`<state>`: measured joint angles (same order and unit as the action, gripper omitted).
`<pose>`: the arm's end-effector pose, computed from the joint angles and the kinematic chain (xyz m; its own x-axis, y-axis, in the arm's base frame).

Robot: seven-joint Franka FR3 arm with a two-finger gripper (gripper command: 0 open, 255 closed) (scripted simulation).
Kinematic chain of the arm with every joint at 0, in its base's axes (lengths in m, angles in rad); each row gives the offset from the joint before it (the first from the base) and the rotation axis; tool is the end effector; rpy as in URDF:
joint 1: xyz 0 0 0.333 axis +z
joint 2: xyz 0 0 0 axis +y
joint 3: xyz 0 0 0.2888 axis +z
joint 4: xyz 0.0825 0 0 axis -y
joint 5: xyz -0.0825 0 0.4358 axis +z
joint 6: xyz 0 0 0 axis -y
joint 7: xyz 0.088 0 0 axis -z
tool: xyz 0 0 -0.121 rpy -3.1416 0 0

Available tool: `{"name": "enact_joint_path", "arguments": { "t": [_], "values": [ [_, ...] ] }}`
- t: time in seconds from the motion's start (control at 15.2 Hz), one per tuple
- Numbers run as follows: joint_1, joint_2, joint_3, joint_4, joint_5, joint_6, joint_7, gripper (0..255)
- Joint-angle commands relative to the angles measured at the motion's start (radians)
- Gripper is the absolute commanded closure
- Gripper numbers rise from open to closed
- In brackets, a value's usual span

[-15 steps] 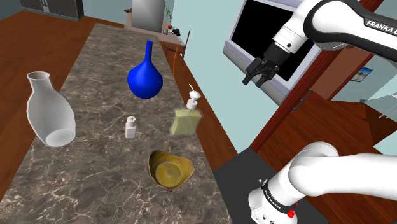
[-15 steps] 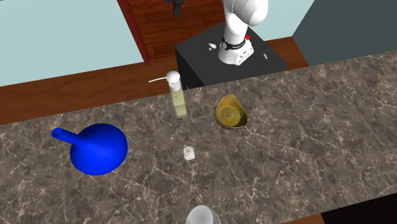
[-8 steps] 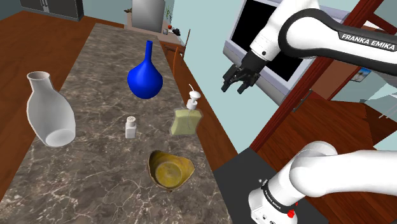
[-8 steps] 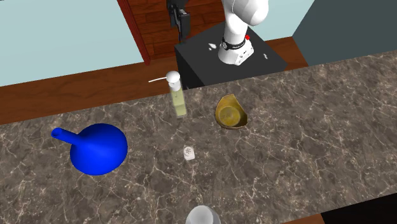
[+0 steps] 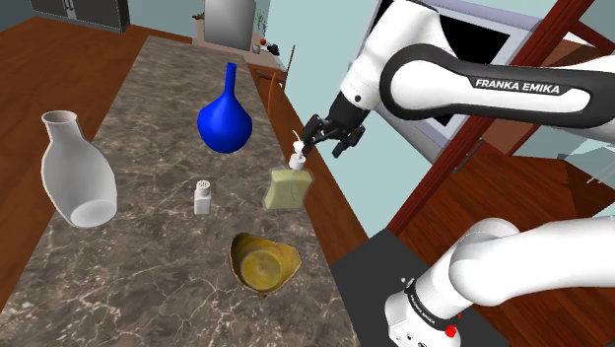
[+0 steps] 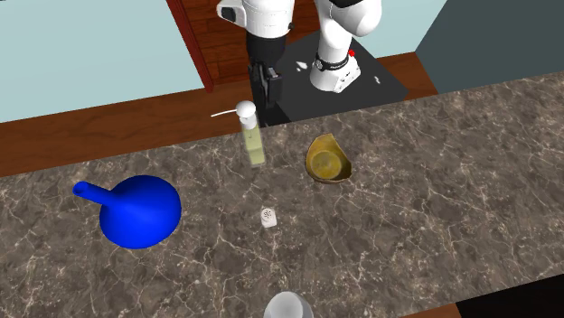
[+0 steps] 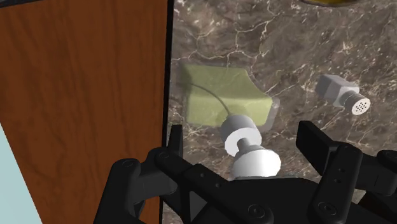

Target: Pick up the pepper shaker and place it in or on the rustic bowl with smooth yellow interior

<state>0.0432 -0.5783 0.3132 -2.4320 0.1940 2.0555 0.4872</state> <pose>0.4341 0.1750 0.4632 0.9582 -0.2411 0.1539 -0.2277 -0.9686 -0.0996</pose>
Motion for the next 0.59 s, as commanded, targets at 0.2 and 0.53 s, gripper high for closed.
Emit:
{"name": "enact_joint_path", "arguments": {
  "t": [0.2,0.53],
  "values": [
    [-0.016,0.153,0.132,0.058,-0.038,0.108,0.151,0],
    [-0.054,0.338,0.265,0.153,-0.151,0.189,0.337,0]
  ]
}}
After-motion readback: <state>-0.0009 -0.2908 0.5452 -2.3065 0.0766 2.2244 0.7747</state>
